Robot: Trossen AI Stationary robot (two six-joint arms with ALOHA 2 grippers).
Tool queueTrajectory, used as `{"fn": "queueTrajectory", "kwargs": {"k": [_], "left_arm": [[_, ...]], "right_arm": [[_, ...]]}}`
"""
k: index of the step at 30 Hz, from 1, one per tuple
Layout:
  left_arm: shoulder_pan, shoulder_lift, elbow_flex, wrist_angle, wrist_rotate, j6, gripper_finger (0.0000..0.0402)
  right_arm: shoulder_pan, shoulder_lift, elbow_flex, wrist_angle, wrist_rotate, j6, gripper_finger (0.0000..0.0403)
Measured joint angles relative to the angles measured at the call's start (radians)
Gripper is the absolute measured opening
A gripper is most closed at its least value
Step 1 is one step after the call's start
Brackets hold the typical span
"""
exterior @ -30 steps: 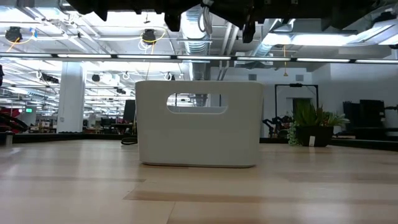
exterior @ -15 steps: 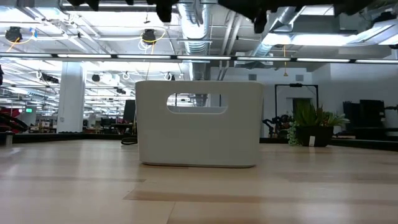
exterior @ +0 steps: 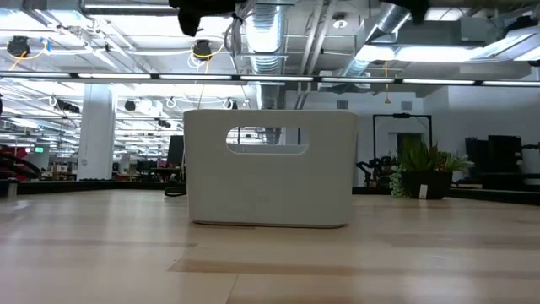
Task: Pick and place USB-C Cables
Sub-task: Put the white charger cable into the gray bin
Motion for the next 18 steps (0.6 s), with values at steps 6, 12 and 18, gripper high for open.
{"fn": "queueTrajectory", "kwargs": {"k": [6,12,18], "left_arm": [[-0.092,0.058,-0.004,-0.007,-0.198,-0.195,0.0035],[-0.163,0.158,-0.008,-0.001,-0.290,-0.334,0.0043],[-0.219,0.287,-0.008,-0.002,-0.324,-0.472,0.0032]], "right_arm": [[0.074,-0.081,0.000,-0.218,0.193,0.146,0.0203],[0.124,-0.077,0.000,-0.331,0.232,0.250,0.0198],[0.149,-0.038,0.000,-0.344,0.234,0.269,0.0198]]}}
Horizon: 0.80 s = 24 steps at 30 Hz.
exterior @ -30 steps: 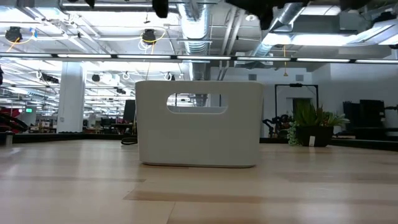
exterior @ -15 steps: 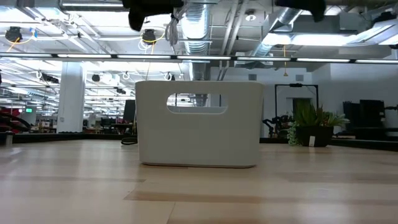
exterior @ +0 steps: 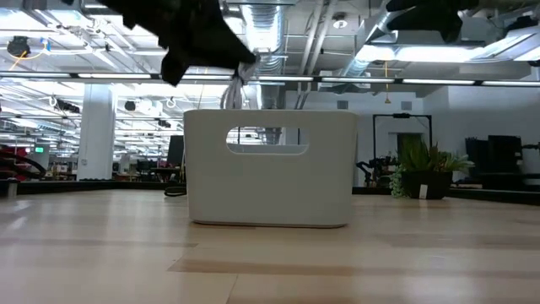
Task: Pick and place USB-C Cables
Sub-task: Put the white charger cable into the gray bin
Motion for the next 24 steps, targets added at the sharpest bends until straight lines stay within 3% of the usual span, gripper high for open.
{"fn": "queueTrajectory", "kwargs": {"k": [13,24], "left_arm": [[-0.042,0.261,0.005,0.139,-0.006,-0.222,0.0033],[-0.012,0.340,0.044,0.120,-0.001,-0.290,0.0033]], "right_arm": [[-0.001,0.057,0.000,0.003,-0.002,0.042,0.0198],[-0.001,0.056,0.000,-0.002,-0.004,0.049,0.0198]]}}
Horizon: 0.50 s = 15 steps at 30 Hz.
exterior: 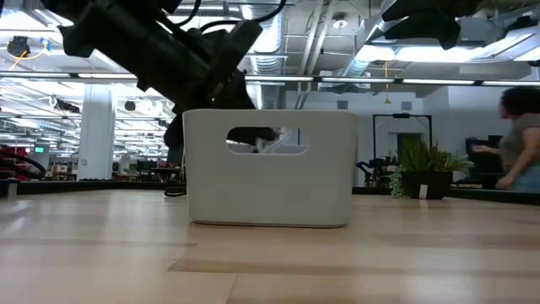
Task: Pick and place USB-C Cables
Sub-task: Put the white charger cable into the gray bin
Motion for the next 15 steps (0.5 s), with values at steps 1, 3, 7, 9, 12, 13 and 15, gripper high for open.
{"fn": "queueTrajectory", "kwargs": {"k": [1,3,7,9,12,13,15], "left_arm": [[0.001,0.000,0.000,-0.018,-0.003,-0.019,0.0034],[0.002,0.000,0.000,-0.050,-0.007,-0.060,0.0038],[0.001,0.000,0.001,-0.117,-0.010,-0.145,0.0036],[0.001,0.000,0.001,-0.126,-0.007,-0.160,0.0033],[0.001,0.000,0.001,-0.127,-0.004,-0.187,0.0033],[0.001,0.000,0.001,-0.133,-0.004,-0.201,0.0034],[0.004,0.000,0.001,-0.152,-0.005,-0.230,0.0037]], "right_arm": [[0.000,0.000,0.000,0.000,0.000,0.000,0.0198],[0.000,0.000,0.000,0.001,0.000,0.000,0.0198],[0.000,0.000,0.000,0.001,0.000,0.000,0.0198],[0.000,0.000,0.000,0.000,0.000,0.000,0.0198],[0.000,0.000,0.000,0.000,0.000,0.000,0.0198],[0.000,0.000,0.000,0.000,-0.001,0.000,0.0198],[0.000,0.000,0.000,0.000,-0.001,0.000,0.0198]]}}
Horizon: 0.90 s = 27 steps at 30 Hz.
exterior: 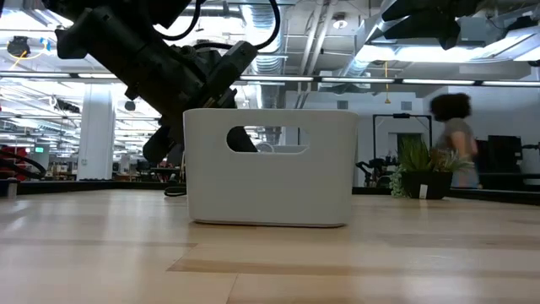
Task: Pick and place USB-C Cables
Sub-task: Put the white charger cable into the gray bin
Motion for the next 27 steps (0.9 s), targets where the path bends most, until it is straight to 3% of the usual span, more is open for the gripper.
{"fn": "queueTrajectory", "kwargs": {"k": [8,14,22,27], "left_arm": [[0.031,-0.002,0.001,-0.004,0.042,-0.060,0.0035],[0.057,-0.007,0.006,-0.013,0.142,-0.104,0.0032],[0.051,0.000,0.205,-0.388,0.142,0.058,0.0032],[0.056,-0.001,0.287,-0.474,0.115,0.151,0.0032]], "right_arm": [[0.000,0.000,0.000,0.000,-0.001,0.000,0.0198],[0.000,0.000,0.000,0.000,-0.001,-0.001,0.0198],[-0.001,0.000,0.000,-0.001,-0.001,-0.009,0.0198],[-0.001,0.000,0.000,-0.002,-0.001,-0.009,0.0198]]}}
